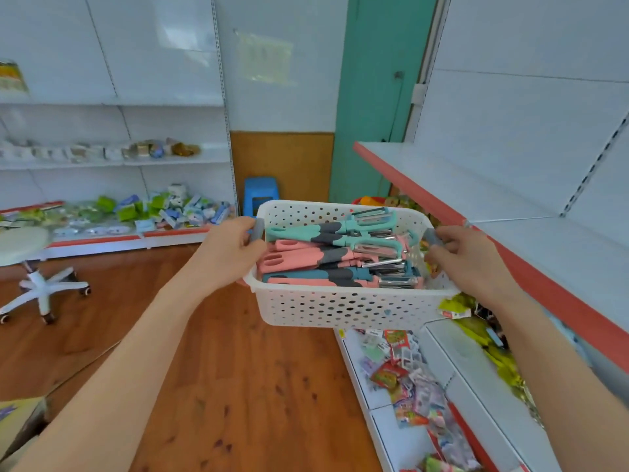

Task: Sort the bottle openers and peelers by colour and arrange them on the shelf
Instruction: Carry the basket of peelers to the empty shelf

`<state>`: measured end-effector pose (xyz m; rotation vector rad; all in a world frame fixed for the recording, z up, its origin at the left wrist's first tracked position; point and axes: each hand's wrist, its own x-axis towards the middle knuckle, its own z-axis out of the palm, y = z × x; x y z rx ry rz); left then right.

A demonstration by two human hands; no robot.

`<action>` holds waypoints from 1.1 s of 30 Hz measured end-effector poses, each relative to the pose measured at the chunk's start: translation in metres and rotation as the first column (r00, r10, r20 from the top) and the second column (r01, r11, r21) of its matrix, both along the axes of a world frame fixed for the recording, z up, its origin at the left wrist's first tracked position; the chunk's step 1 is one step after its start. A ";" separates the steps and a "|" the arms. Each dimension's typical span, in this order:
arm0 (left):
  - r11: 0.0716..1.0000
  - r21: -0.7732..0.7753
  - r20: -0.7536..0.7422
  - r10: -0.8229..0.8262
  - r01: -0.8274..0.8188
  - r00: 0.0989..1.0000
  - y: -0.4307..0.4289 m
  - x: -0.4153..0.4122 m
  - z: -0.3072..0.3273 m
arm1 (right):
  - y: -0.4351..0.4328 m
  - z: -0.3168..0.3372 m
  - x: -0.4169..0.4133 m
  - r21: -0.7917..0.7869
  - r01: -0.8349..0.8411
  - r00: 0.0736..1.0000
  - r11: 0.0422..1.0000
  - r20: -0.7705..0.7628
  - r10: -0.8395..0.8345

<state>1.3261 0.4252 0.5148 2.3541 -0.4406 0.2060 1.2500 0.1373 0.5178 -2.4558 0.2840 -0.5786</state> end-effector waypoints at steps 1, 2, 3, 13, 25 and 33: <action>1.000 0.000 0.001 -0.014 0.014 1.000 -0.005 0.021 0.001 | -0.003 0.002 0.018 0.002 0.013 1.000 1.000 -0.004 -0.013; 1.000 0.001 0.003 -0.025 0.025 1.000 -0.010 0.043 0.001 | -0.007 0.003 0.036 0.008 0.027 1.000 1.000 -0.007 -0.027; 1.000 0.004 0.011 -0.030 0.030 0.999 -0.016 0.064 0.002 | -0.011 0.004 0.054 0.016 0.042 0.999 0.999 -0.007 -0.042; 0.996 0.032 0.077 -0.090 0.088 0.993 -0.085 0.264 0.016 | -0.074 0.017 0.236 0.005 0.122 0.992 0.993 0.019 -0.122; 0.977 -0.034 0.145 -0.204 0.211 0.968 -0.154 0.473 0.030 | -0.122 0.050 0.398 0.111 0.249 0.966 0.962 0.040 -0.255; 0.924 -0.045 0.125 -0.372 0.380 0.920 -0.215 0.604 0.048 | -0.158 0.057 0.493 0.118 0.411 0.908 0.904 0.043 -0.418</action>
